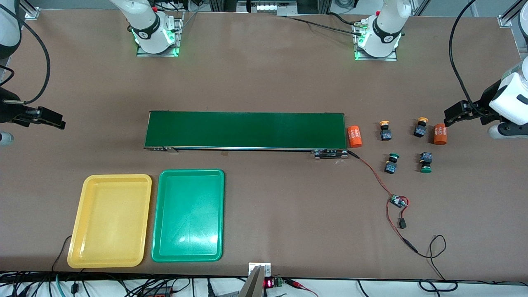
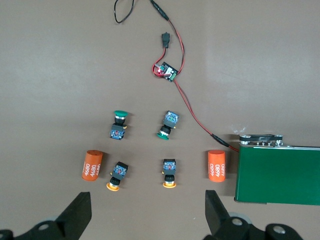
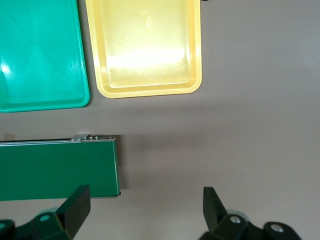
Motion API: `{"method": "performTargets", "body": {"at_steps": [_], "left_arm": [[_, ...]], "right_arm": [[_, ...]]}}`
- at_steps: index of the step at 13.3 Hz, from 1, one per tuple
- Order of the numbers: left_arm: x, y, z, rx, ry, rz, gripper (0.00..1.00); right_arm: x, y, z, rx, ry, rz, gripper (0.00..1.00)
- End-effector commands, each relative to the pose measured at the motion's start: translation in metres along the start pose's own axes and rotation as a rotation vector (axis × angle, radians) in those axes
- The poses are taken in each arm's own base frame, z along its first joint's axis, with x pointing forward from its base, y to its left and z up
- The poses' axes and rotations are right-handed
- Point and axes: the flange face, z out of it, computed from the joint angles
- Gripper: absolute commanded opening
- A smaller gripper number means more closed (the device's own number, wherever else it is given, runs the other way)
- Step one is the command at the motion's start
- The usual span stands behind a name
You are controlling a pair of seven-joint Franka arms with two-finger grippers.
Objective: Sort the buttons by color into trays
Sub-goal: 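Reach the left gripper down and grasp a green mushroom button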
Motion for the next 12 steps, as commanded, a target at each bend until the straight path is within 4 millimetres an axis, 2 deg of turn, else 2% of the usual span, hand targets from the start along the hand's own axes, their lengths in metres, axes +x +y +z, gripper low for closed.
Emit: {"method": "performTargets", "body": {"at_steps": [1,4,6,7,11,12], "left_arm": [[-0.012,0.001,-0.008,-0.011,-0.008,0.002,1.00],[-0.008,0.004,-0.006,-0.012,-0.005,0.005,1.00],[-0.002,0.005,0.006,-0.010,-0.025,0.014,1.00],[0.002,0.008,0.015,-0.011,-0.042,0.019,1.00],[0.024,0.016,0.081,-0.009,-0.150,0.028,1.00],[0.024,0.021,0.090,-0.007,-0.161,0.032,1.00]], "right_arm": [[0.004,-0.002,-0.003,0.016,-0.002,-0.007,1.00],[0.005,-0.002,-0.003,0.016,-0.002,-0.009,1.00],[0.005,-0.002,-0.002,0.016,-0.002,-0.009,1.00],[0.005,-0.002,-0.002,0.016,-0.002,-0.009,1.00],[0.006,0.000,-0.002,0.018,-0.001,-0.007,1.00],[0.006,-0.001,-0.001,0.019,0.001,-0.009,1.00]]}}
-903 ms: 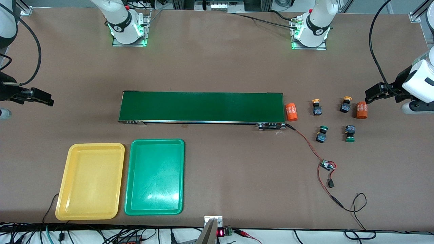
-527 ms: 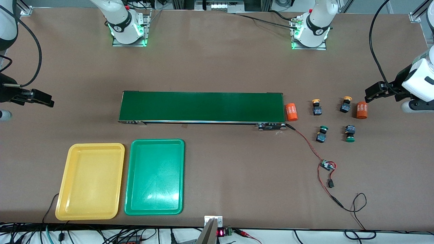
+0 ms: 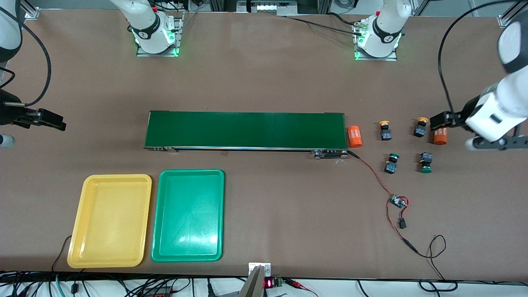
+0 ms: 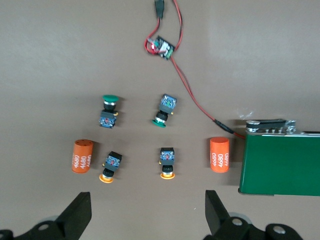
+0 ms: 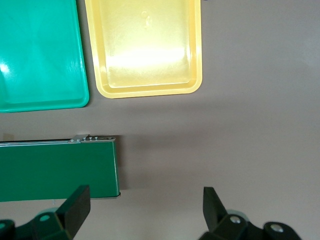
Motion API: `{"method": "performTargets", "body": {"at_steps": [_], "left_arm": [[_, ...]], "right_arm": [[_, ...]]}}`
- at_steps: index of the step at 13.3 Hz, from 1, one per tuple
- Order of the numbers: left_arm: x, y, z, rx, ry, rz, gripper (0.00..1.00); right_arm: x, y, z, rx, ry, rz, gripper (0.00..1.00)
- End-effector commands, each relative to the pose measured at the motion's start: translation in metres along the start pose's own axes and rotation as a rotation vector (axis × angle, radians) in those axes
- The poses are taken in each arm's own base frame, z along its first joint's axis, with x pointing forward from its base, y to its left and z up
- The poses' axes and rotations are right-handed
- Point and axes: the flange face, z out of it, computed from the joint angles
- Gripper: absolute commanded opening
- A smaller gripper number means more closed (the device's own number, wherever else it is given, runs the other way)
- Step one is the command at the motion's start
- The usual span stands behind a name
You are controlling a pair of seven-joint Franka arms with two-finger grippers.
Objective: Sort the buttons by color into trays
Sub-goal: 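Reach the left gripper down and grasp a green mushroom button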
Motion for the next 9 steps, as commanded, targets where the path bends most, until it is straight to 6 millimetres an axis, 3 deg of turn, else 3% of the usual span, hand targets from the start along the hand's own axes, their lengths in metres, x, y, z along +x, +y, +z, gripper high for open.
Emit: {"method": "performTargets", "body": {"at_steps": [1,4,7,9], "left_arm": [[0.012,0.011,0.034,-0.012,-0.036,0.017,1.00],[0.042,0.017,0.088,-0.011,-0.025,0.038,1.00],[0.078,0.020,0.148,-0.021,0.024,0.227,1.00],[0.088,0.014,0.182,-0.026,0.003,0.305,1.00]], "right_arm": [[0.004,0.000,-0.005,0.020,0.007,-0.005,1.00],[0.005,-0.001,-0.003,0.019,0.006,-0.008,1.00],[0.005,-0.001,-0.003,0.019,0.006,-0.008,1.00],[0.005,-0.001,-0.004,0.019,0.004,-0.008,1.00]]}}
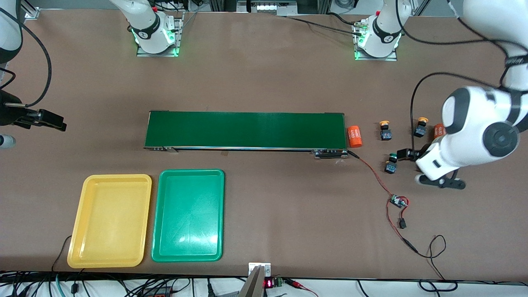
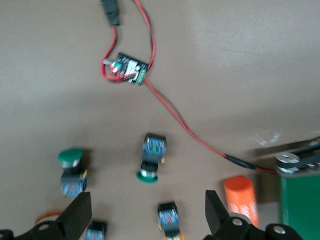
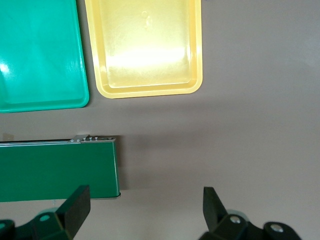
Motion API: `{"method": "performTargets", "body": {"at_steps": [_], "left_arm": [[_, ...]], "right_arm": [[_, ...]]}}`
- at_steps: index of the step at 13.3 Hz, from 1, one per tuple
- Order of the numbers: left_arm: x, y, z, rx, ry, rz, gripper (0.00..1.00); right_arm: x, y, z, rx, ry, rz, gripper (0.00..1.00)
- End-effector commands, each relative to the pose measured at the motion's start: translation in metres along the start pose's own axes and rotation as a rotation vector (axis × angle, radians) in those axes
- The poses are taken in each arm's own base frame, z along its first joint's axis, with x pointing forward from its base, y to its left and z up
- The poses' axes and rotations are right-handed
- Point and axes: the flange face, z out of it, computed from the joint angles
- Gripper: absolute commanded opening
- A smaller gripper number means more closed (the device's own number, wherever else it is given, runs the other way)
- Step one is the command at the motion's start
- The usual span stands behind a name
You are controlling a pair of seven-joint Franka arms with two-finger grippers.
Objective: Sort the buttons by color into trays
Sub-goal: 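Reach the left gripper down and grasp a green mushroom button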
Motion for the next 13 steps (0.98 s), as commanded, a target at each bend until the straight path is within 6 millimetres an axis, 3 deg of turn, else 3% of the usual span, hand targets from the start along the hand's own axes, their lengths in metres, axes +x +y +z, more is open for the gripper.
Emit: {"method": "performTargets", "body": {"at_steps": [1,5,7,9,13], "left_arm": [[0.010,-0.015,0.034,-0.020,-0.017,0.141,1.00],[0.017,-0.024,0.087,-0.039,-0.034,0.206,1.00],[0.011,-0.037,0.109,-0.127,-0.048,0.148,1.00],[0.004,-0.037,0.127,-0.185,-0.064,0.157,1.00],[0.002,-0.029,0.140,-0.182,-0.075,0.173,1.00]], "right_arm": [[0.003,-0.001,-0.004,0.019,0.004,-0.008,1.00],[0.003,-0.001,-0.004,0.019,0.004,-0.008,1.00],[0.003,-0.001,-0.004,0.019,0.004,-0.008,1.00],[0.003,-0.001,-0.004,0.019,0.004,-0.008,1.00],[0.003,-0.001,-0.004,0.019,0.004,-0.008,1.00]]}}
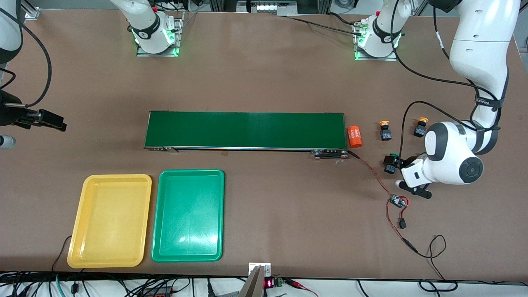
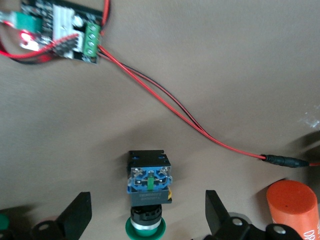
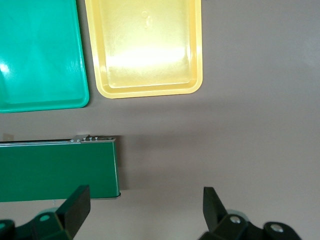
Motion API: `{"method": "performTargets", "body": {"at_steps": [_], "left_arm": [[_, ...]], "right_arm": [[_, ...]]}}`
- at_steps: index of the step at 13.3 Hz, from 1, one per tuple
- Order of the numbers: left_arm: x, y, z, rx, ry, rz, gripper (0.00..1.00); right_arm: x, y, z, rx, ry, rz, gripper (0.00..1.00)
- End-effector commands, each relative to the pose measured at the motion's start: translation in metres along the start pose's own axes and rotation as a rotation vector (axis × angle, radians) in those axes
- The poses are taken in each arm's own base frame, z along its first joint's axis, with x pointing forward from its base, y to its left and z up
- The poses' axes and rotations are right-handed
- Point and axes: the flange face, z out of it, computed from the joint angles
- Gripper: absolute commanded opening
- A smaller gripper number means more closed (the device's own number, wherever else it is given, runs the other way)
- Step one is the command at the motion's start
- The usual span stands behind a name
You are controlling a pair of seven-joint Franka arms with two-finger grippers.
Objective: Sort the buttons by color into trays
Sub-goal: 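Carry the green button onto the belt end and open the left gripper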
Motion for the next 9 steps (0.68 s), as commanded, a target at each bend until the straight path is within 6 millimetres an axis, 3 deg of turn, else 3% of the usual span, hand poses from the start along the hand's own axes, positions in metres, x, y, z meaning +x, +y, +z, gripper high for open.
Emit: {"method": "performTargets", "body": {"at_steps": [1,5,6,9], "left_arm": [[-0.001,0.006,0.010,-0.011,0.019,0.036,1.00],[-0.009,0.007,0.033,-0.007,0.021,0.070,0.99],[-0.010,0.006,0.032,-0.008,0.022,0.098,0.87],[-0.012,0.008,0.020,-0.006,0.027,0.129,0.12]], "right_arm": [[0.003,0.000,-0.004,0.019,0.005,-0.006,1.00],[0.004,0.000,-0.003,0.019,0.003,-0.006,1.00],[0.004,0.000,-0.003,0.020,0.003,-0.006,1.00],[0.004,0.001,-0.003,0.019,0.003,-0.025,1.00]]}}
